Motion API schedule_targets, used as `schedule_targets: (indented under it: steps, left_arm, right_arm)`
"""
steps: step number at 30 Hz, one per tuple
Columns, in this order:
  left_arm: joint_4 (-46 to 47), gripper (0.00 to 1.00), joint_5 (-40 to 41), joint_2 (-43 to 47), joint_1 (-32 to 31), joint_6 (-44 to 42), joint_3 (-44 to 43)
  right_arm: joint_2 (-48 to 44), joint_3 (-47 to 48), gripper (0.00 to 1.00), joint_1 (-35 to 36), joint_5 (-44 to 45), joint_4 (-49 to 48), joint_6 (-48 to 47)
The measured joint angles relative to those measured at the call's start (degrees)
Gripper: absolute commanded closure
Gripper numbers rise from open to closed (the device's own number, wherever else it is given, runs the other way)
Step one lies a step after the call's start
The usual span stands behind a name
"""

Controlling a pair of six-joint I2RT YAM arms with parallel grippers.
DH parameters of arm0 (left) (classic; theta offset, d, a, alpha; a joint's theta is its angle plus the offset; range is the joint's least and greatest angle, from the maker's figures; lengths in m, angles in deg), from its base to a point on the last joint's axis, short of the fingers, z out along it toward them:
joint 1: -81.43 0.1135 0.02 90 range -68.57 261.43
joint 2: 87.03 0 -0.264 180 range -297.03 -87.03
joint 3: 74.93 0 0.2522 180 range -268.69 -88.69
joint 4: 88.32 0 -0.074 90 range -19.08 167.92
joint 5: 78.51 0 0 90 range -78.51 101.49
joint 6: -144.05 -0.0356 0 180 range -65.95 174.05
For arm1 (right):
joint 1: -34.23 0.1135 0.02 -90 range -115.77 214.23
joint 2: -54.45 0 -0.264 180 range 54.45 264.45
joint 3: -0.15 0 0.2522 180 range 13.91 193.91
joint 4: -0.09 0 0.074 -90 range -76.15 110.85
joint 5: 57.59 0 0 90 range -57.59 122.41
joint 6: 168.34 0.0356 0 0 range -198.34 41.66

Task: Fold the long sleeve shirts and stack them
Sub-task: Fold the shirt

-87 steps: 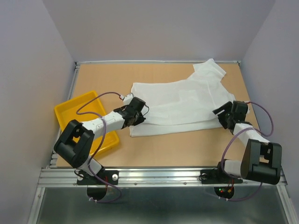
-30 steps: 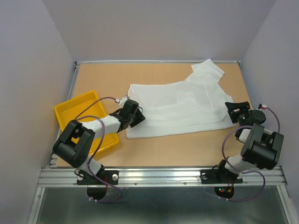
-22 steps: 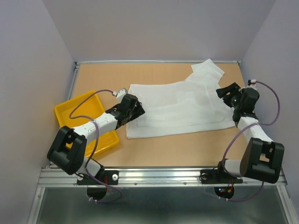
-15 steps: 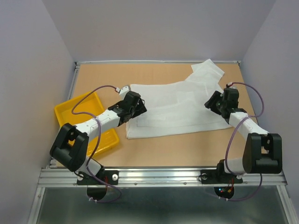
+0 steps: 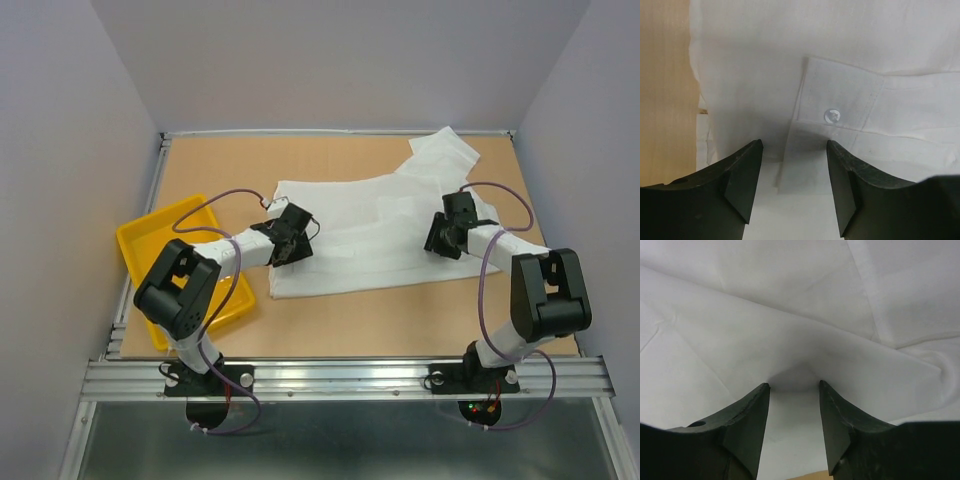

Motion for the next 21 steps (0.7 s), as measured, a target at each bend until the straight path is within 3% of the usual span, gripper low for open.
schedule_targets:
  steps: [9,14,18,21]
  left_arm:
    - [-0.9,0.33,-2.3,9.6,0.0,1.1,9.7]
    - [-5.8,0.23,-3.7,16.1,0.0,1.7,13.5]
    - [-12.0,0.11,-2.8,18.6,0.2,0.7,10.9]
    - [-15.1,0.09,-1.5,18.1,2.3,-1.9,3.4]
  right_arm:
    - [-3.9,-1.1,0.44,1.4,-4.4,11.7,2.4]
    - [-8.2,-3.2,0.41,3.8,-8.4,21.1,3.7]
    - [-9.0,-1.5,0.4,4.2,-9.5,27.4,3.9]
    - [-6.8,5.2,0.4,4.0,-9.3,30.4,2.9]
